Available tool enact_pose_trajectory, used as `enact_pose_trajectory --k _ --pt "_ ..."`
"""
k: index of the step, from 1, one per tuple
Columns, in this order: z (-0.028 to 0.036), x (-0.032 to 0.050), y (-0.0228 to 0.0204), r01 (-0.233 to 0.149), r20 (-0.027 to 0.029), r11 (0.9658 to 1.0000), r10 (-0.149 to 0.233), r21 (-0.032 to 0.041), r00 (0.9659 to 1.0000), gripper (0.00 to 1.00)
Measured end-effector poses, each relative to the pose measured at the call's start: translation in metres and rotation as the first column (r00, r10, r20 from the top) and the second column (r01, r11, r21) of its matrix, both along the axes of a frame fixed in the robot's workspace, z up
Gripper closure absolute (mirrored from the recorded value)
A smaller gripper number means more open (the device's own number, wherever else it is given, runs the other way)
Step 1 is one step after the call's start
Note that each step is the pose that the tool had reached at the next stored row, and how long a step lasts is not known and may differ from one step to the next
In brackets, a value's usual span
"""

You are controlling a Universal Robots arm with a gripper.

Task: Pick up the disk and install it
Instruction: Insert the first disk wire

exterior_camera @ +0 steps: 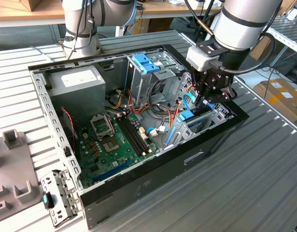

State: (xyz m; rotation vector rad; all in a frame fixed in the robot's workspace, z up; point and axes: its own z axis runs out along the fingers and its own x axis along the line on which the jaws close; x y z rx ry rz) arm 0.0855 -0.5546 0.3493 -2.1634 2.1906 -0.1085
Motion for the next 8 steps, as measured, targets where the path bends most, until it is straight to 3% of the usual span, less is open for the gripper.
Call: enact_pose_trajectory --k 8 --pt "-0.0011 0.0000 0.0000 0.000 0.0000 1.0000 0.000 0.0000 1.0000 0.84"
